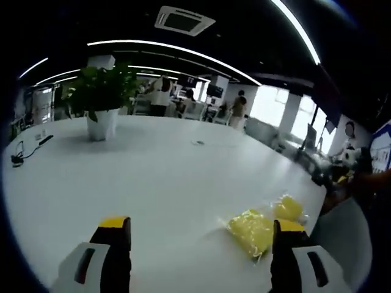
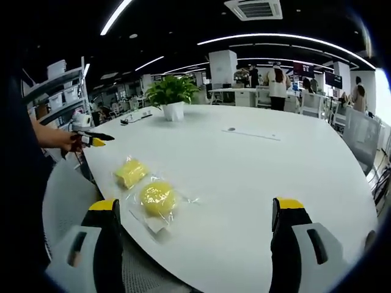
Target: Compare the silicone blocks by pressing each to a similar depth, holding the contact briefly, and releasing to observe deformation and rebound differences across the visible hardness samples.
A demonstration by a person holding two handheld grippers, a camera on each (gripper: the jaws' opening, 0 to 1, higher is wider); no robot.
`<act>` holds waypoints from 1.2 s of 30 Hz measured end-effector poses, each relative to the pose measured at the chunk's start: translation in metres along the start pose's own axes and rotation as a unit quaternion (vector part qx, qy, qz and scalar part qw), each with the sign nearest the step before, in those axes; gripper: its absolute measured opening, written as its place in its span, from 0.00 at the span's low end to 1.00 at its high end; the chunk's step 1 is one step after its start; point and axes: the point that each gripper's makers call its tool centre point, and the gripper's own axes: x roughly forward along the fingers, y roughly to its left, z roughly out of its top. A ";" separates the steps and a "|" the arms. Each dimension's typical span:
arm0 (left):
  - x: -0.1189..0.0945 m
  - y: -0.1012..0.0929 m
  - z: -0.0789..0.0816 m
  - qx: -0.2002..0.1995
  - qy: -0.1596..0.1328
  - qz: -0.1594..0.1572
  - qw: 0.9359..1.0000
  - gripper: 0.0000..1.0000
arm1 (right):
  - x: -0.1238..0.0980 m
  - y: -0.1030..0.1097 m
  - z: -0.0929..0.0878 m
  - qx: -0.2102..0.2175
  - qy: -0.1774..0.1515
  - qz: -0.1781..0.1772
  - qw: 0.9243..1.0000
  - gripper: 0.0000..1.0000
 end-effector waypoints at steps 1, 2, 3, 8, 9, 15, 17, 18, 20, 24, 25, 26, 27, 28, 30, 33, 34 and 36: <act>-0.002 -0.003 0.000 0.000 0.002 -0.001 1.000 0.98 | 0.000 0.001 -0.003 0.003 0.003 0.000 1.000 0.97; -0.003 -0.006 -0.001 0.004 0.004 -0.004 1.000 1.00 | -0.001 0.001 -0.004 0.003 0.004 0.000 1.000 0.97; -0.004 -0.009 -0.001 0.015 0.007 -0.006 1.000 1.00 | -0.001 0.001 -0.006 0.004 0.006 -0.001 1.000 0.97; -0.011 -0.031 0.006 0.071 0.009 -0.020 0.997 1.00 | -0.002 -0.001 -0.008 0.010 0.005 -0.004 1.000 0.97; -0.012 -0.034 0.006 0.081 0.010 -0.024 0.996 1.00 | -0.003 -0.002 -0.008 0.010 0.004 -0.004 1.000 0.97; -0.015 -0.039 0.012 0.076 -0.001 -0.026 0.997 1.00 | -0.004 -0.003 -0.006 0.010 0.004 -0.004 1.000 0.97; -0.016 -0.039 0.013 0.071 -0.002 -0.026 0.997 1.00 | -0.004 -0.003 -0.006 0.013 0.005 -0.003 1.000 0.97; -0.016 -0.040 0.013 0.072 -0.002 -0.026 0.997 1.00 | -0.003 -0.004 -0.007 0.015 0.007 -0.002 1.000 0.97; -0.016 -0.039 0.014 0.074 -0.003 -0.025 0.997 1.00 | -0.002 -0.004 -0.008 0.015 0.008 -0.002 1.000 0.97; -0.014 -0.039 0.020 0.052 -0.011 -0.023 0.998 1.00 | -0.001 -0.001 -0.007 0.016 0.008 0.002 1.000 0.97; -0.013 -0.040 0.024 0.039 -0.019 -0.023 0.999 1.00 | -0.001 -0.001 -0.007 0.015 0.008 0.003 1.000 0.97; -0.012 -0.040 0.027 0.024 -0.025 -0.019 0.999 1.00 | -0.001 -0.001 -0.007 0.016 0.008 0.003 1.000 0.97; -0.011 -0.039 0.029 0.017 -0.027 -0.019 0.999 1.00 | -0.001 -0.001 -0.008 0.017 0.009 0.003 1.000 0.97; -0.010 -0.040 0.034 0.008 -0.032 -0.021 0.999 1.00 | -0.001 -0.001 -0.008 0.016 0.010 0.003 1.000 0.97; -0.008 -0.041 0.042 0.001 -0.043 -0.021 0.999 1.00 | -0.002 -0.002 -0.008 0.018 0.010 0.003 1.000 0.97; -0.003 -0.046 0.049 -0.012 -0.045 -0.028 0.999 1.00 | -0.002 -0.002 -0.008 0.019 0.010 0.003 1.000 0.97; 0.001 -0.050 0.051 -0.008 -0.043 -0.032 0.999 1.00 | -0.002 -0.002 -0.008 0.019 0.009 0.003 1.000 0.97; 0.005 -0.056 0.051 -0.001 -0.034 -0.038 0.999 1.00 | -0.002 -0.004 -0.008 0.020 0.010 0.001 1.000 0.97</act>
